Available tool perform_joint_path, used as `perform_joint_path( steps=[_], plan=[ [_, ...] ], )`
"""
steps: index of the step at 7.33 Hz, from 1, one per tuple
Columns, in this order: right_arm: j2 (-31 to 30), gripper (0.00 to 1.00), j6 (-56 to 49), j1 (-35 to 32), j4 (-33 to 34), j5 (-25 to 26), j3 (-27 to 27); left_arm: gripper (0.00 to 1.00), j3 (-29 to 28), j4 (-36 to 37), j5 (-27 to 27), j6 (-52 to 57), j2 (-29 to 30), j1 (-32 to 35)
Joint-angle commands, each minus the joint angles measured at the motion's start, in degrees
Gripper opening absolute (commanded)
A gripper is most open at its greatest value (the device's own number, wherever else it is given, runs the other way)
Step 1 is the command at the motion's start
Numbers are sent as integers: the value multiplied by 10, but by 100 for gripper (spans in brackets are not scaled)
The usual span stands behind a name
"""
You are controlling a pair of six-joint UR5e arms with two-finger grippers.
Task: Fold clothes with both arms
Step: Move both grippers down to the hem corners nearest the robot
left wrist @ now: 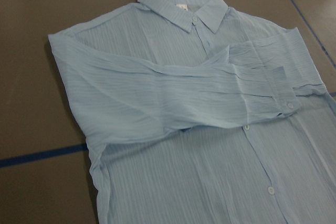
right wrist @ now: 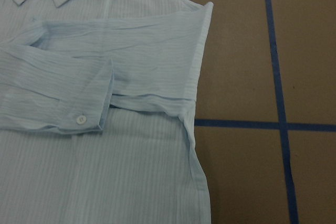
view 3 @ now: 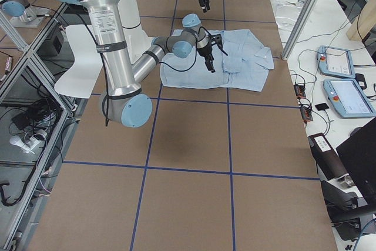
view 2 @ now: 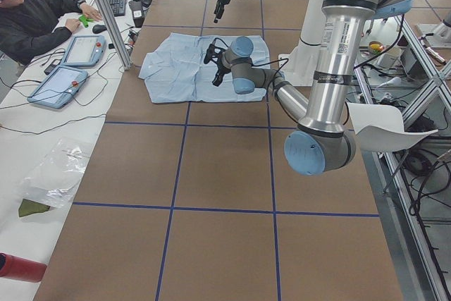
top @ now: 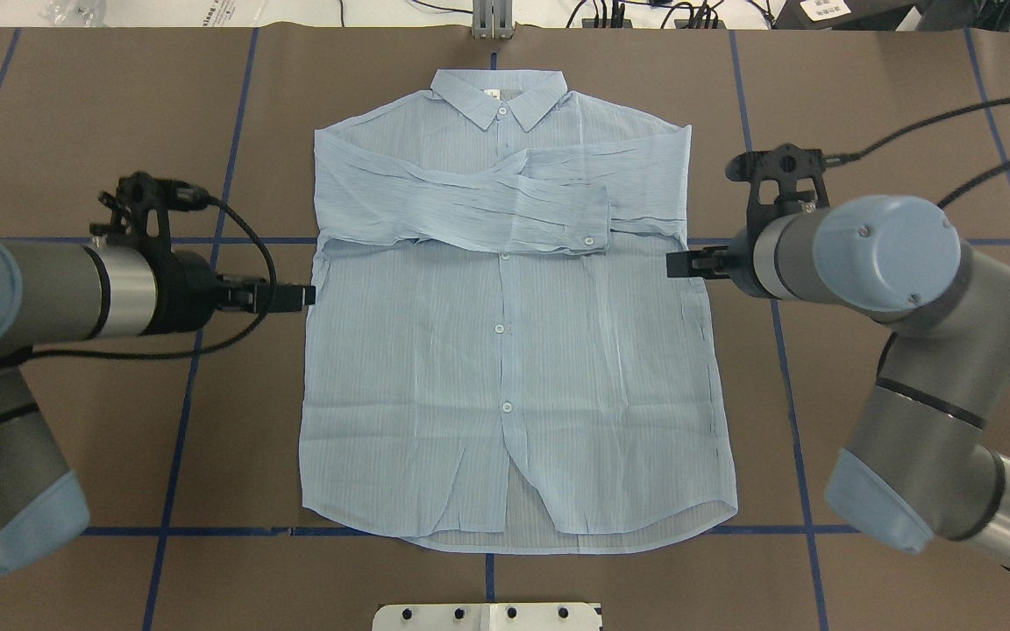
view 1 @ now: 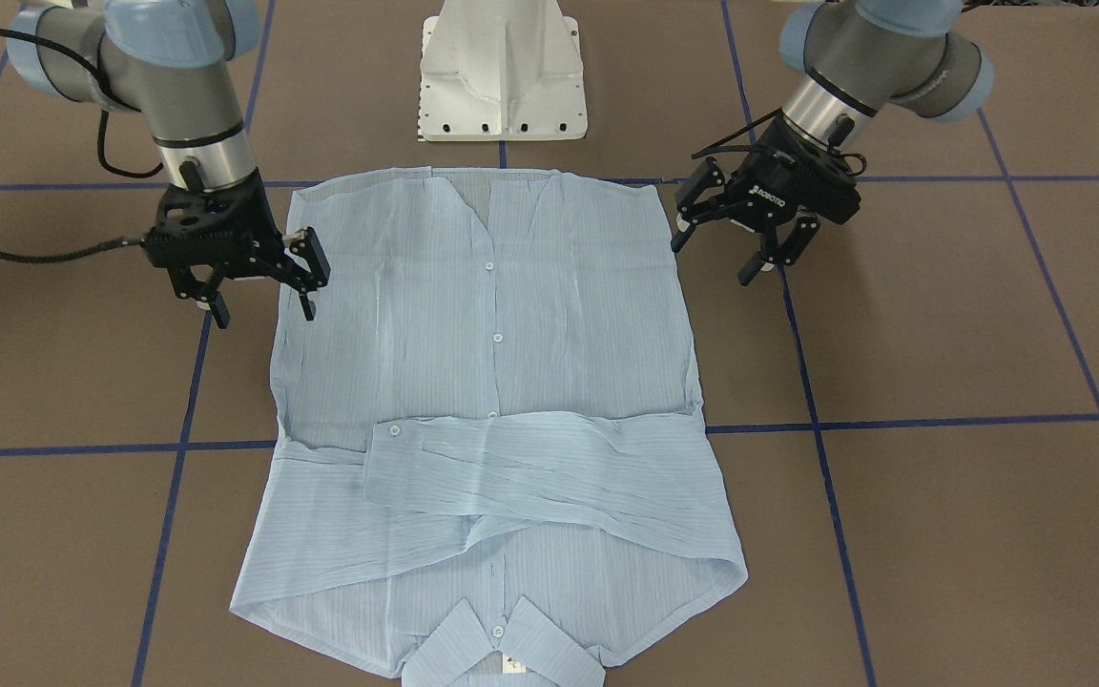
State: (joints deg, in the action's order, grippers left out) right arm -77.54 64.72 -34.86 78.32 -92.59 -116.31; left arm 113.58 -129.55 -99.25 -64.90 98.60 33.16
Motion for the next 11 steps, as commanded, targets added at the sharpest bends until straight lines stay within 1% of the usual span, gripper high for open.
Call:
perform_joint_path(
  steps=[1,2,3,4,5,6,7,9,11],
  plan=[
    [-86,100,60,56,-20,18,-53,100,87,162,77,-96,-26,-110],
    [-141,100,76,86,-86,39,-60,100,97,210,133,-171,-26,-178],
    [-185,100,92,102,-156,51,-60,100,94,215,170,-241,-27,-232],
    [-193,100,93,107,-169,53,-60,99,87,229,177,-274,-29,-258],
    [-191,100,93,114,-169,64,-60,86,70,234,193,-296,-28,-267],
    [-191,100,94,118,-169,67,-60,58,48,234,194,-317,-22,-277],
    [-191,100,94,119,-168,67,-60,39,38,234,192,-317,-13,-278],
    [-191,100,94,120,-168,68,-60,38,34,236,189,-314,-7,-278],
    [-191,100,94,124,-168,74,-60,26,34,236,189,-313,-8,-278]
  ],
)
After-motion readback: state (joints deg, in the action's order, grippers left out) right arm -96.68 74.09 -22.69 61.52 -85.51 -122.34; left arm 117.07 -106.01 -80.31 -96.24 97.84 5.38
